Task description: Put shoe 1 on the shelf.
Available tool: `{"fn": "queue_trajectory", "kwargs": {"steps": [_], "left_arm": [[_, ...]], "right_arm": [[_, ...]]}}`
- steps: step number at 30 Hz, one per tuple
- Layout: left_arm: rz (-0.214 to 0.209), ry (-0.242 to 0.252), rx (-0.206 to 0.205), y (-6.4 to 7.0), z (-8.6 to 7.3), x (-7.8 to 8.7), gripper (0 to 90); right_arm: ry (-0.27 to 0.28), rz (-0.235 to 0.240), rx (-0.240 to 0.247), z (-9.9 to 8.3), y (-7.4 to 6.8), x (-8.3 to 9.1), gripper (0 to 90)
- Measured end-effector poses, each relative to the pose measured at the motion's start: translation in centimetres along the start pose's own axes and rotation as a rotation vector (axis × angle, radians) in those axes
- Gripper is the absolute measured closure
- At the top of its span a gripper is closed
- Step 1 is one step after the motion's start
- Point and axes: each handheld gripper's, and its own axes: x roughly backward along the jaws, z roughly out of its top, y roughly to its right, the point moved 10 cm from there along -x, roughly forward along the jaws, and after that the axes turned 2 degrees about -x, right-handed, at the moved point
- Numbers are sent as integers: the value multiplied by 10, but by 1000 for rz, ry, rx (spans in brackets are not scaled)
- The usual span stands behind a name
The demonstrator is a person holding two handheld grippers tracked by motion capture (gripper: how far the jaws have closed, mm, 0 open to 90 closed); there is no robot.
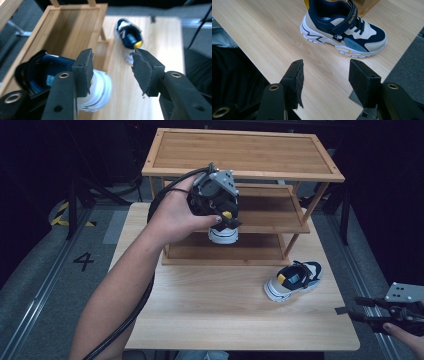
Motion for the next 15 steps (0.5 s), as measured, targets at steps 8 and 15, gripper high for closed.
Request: {"fn": "queue_trajectory", "kwargs": {"steps": [8, 15], "left_arm": [[4, 123, 220, 19, -20, 2, 739], [49, 227, 312, 23, -39, -15, 896]], "right_arm": [[-5, 44, 37, 13, -4, -12, 472], [-6, 64, 58, 20, -5, -19, 473]]}}
